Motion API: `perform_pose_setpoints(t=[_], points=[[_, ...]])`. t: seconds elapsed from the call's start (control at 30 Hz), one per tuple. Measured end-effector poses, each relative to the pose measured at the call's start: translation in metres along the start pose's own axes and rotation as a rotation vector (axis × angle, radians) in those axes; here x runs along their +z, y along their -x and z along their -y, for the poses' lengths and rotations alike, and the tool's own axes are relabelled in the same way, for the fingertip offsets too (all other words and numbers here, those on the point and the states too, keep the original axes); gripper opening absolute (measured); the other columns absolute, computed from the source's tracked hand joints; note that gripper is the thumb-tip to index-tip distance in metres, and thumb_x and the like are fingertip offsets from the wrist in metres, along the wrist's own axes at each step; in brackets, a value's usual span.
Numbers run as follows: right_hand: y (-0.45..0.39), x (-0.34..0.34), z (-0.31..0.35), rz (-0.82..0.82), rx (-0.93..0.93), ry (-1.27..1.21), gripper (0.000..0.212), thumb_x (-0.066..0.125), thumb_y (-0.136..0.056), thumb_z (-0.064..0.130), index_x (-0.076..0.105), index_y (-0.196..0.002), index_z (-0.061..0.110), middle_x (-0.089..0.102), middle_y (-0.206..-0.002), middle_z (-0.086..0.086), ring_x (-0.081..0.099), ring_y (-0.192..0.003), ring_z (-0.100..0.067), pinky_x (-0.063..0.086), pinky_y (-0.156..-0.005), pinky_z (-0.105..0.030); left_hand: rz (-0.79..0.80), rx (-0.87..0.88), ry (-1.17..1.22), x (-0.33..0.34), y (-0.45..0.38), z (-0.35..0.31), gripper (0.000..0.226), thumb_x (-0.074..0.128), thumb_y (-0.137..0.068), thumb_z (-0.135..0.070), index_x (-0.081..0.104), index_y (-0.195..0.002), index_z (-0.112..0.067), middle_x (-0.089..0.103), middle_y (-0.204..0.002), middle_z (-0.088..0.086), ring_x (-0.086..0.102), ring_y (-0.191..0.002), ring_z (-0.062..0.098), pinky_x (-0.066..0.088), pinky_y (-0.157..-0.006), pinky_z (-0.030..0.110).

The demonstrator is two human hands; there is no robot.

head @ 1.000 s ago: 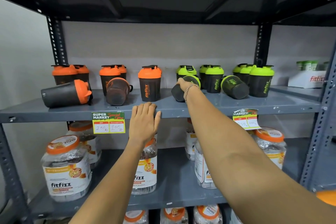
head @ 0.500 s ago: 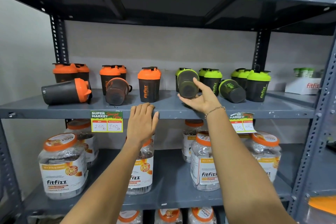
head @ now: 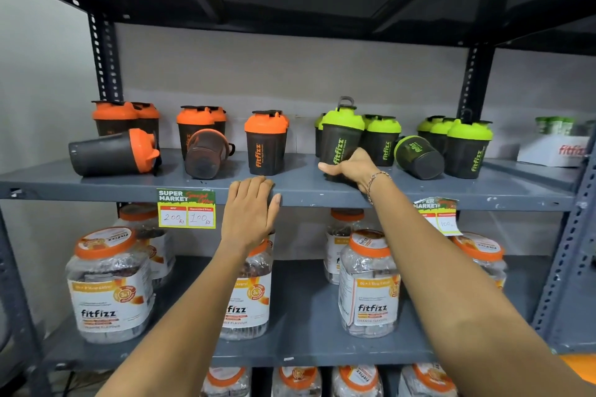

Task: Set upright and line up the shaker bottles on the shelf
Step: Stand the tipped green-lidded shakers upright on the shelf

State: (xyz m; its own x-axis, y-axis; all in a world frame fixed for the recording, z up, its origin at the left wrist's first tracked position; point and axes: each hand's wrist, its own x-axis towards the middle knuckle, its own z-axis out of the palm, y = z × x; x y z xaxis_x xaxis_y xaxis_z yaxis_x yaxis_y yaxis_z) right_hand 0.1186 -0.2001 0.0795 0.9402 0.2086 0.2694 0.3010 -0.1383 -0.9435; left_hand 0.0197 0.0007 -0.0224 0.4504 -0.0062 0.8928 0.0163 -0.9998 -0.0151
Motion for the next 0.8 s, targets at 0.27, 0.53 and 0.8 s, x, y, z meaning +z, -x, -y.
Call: perform_pose_setpoints(t=[0.27, 0.53, 0.8], points=[[-0.026, 0.010, -0.002, 0.105, 0.022, 0.304, 0.092, 0.095, -0.045, 0.027, 0.054, -0.123, 0.002, 0.066, -0.119, -0.012, 0.061, -0.114, -0.028, 0.048, -0.103, -0.041, -0.050, 0.016, -0.004, 0.004, 0.000, 0.001, 0.039, 0.034, -0.096, -0.040, 0.060, -0.107, -0.014, 0.065, -0.107, 0.005, 0.057, -0.097, 0.023, 0.031, -0.092, 0.032], [-0.033, 0.015, -0.001, 0.112, 0.065, 0.450, 0.087, 0.093, -0.048, 0.041, 0.058, -0.118, 0.004, 0.067, -0.113, -0.009, 0.062, -0.107, -0.026, 0.049, -0.098, -0.038, -0.086, 0.020, -0.015, 0.009, -0.001, 0.002, 0.036, 0.036, -0.095, -0.039, 0.059, -0.106, -0.014, 0.064, -0.106, 0.005, 0.056, -0.096, 0.022, 0.032, -0.091, 0.033], [-0.025, 0.003, 0.001, 0.178, 0.048, 0.433, 0.058, 0.089, -0.064, 0.028, 0.059, -0.107, 0.005, 0.066, -0.113, -0.008, 0.060, -0.111, -0.026, 0.047, -0.101, -0.040, -0.074, -0.015, -0.008, 0.003, -0.001, -0.004, 0.036, 0.037, -0.094, -0.037, 0.061, -0.104, -0.012, 0.064, -0.104, 0.005, 0.056, -0.096, 0.023, 0.031, -0.092, 0.033]])
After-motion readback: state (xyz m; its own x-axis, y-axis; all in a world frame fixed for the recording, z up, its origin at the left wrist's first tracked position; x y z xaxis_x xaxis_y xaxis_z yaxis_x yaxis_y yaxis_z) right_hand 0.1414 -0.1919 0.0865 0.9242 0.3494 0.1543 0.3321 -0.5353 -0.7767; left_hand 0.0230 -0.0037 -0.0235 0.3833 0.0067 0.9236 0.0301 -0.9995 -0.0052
